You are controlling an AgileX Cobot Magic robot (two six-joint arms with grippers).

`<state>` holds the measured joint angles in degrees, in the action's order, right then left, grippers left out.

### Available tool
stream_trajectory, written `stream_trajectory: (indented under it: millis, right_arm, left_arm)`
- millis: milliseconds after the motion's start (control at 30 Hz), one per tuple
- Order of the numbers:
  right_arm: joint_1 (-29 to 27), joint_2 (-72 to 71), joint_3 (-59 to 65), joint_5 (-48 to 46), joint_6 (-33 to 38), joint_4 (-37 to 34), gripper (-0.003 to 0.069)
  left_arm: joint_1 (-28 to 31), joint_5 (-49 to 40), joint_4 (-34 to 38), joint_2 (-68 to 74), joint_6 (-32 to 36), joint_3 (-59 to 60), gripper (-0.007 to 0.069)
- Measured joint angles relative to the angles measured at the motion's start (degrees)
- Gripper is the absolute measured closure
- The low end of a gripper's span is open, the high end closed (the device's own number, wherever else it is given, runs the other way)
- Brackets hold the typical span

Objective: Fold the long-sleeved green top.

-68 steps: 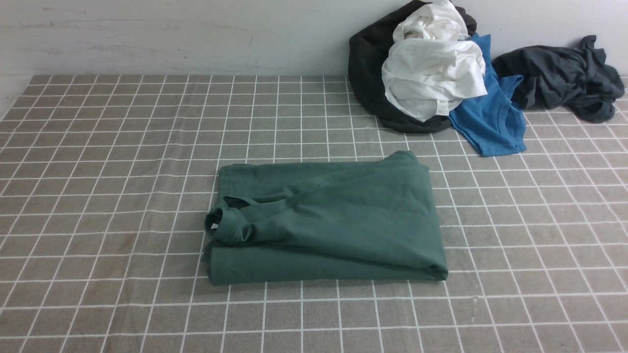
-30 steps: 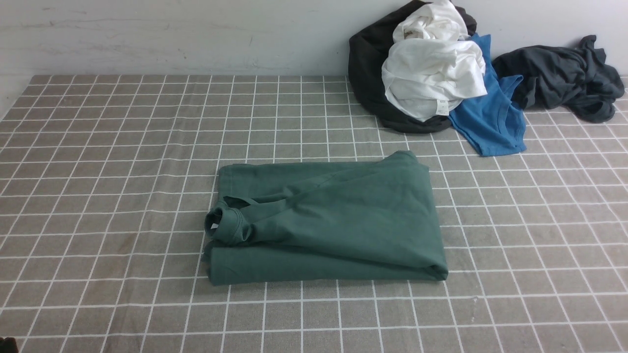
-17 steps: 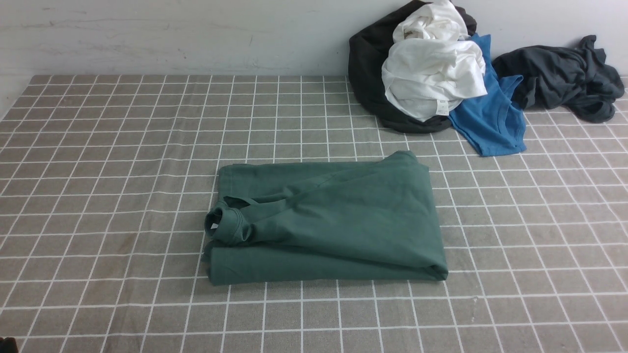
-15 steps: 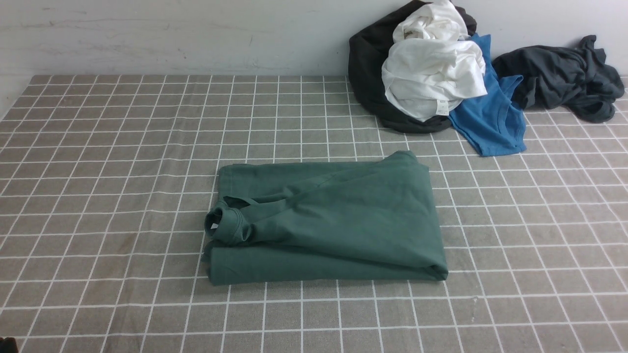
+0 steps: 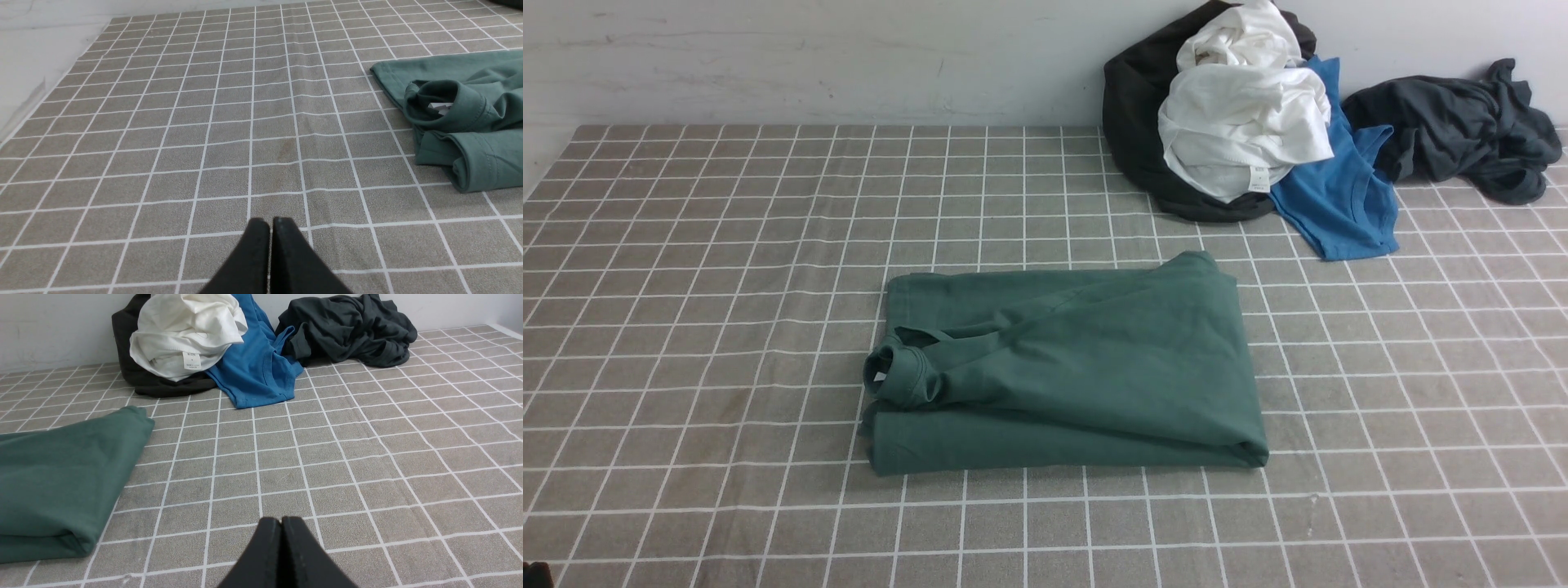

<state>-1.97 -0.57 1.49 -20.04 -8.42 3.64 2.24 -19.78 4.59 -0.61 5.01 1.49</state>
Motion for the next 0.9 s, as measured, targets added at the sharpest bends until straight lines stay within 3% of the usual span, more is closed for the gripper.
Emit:
stream_trajectory:
  millis: [900]
  right_arm:
    - [0.0,0.0,0.0,0.0,2.5,0.0,0.0673]
  left_arm:
    - [0.0,0.0,0.0,0.0,0.0,0.0,0.0631]
